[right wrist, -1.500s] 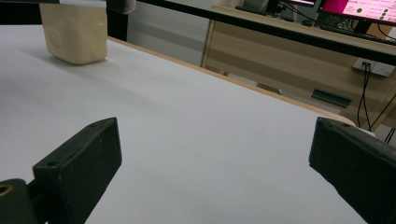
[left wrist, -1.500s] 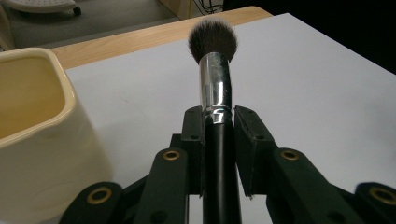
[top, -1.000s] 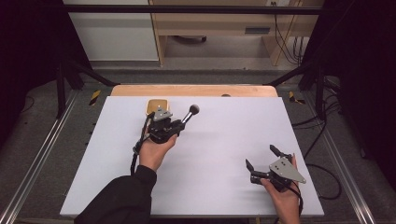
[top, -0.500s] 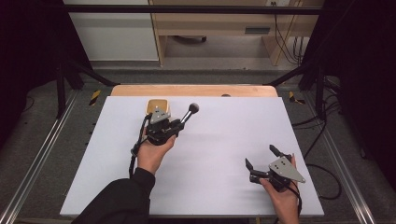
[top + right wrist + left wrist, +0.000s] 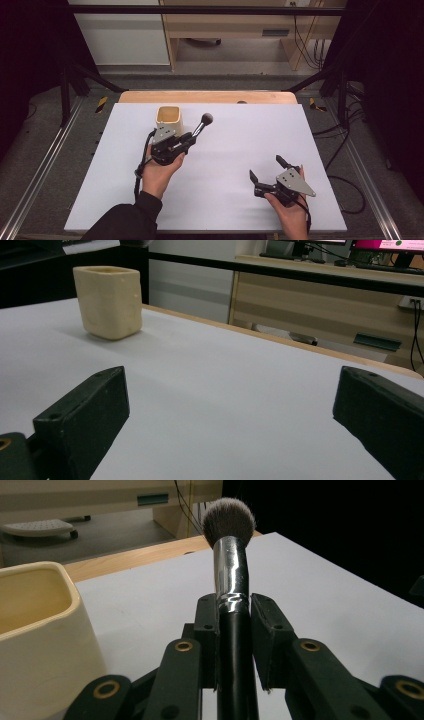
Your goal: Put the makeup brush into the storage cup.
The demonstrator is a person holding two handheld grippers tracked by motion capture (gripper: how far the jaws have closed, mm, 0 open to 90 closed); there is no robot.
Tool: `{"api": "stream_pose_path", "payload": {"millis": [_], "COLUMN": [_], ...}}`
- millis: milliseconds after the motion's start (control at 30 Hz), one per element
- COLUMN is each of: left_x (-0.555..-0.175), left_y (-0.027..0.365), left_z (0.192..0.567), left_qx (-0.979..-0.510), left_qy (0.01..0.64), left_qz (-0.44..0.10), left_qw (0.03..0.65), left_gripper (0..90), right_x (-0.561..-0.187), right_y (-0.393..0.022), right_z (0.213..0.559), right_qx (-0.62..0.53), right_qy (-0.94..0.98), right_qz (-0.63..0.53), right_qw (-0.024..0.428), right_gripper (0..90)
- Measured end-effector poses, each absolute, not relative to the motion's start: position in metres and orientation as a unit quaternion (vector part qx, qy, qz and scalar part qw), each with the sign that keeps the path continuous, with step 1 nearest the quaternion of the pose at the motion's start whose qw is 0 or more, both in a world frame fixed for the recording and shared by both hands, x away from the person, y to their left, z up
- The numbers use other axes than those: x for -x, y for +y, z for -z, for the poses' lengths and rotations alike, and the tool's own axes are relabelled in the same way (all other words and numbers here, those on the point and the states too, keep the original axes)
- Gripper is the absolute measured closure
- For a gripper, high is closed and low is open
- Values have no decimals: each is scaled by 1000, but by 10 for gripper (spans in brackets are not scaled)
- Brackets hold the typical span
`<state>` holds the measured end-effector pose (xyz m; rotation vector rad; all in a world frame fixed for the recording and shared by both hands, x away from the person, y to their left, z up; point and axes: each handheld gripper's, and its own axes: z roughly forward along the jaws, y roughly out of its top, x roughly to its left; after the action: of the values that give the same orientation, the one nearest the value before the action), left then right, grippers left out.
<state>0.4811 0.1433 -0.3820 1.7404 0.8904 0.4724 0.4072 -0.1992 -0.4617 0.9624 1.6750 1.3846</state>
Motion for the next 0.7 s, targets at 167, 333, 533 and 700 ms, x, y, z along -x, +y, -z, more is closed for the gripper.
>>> {"api": "stream_pose_path", "payload": {"millis": [167,333,533,700], "left_x": [-469,-458,-452,-448], "left_y": [146,148,149,147], "left_z": [382,384,385,387], "left_qx": [-730,-726,-723,-722], "left_qy": [360,352,344,342], "left_qz": [-206,-201,-207,-208], "left_qw": [543,556,562,564], "left_gripper": [744,744,744,744], "right_x": [-407,-407,-408,-409], "right_y": [-184,-165,-152,-142], "right_z": [454,445,439,428], "right_qx": [-389,-373,-368,-371], "right_qy": [640,643,644,629], "right_qz": [-567,-582,-591,-613], "right_qw": [344,329,317,301], "right_gripper": [19,24,25,26]}}
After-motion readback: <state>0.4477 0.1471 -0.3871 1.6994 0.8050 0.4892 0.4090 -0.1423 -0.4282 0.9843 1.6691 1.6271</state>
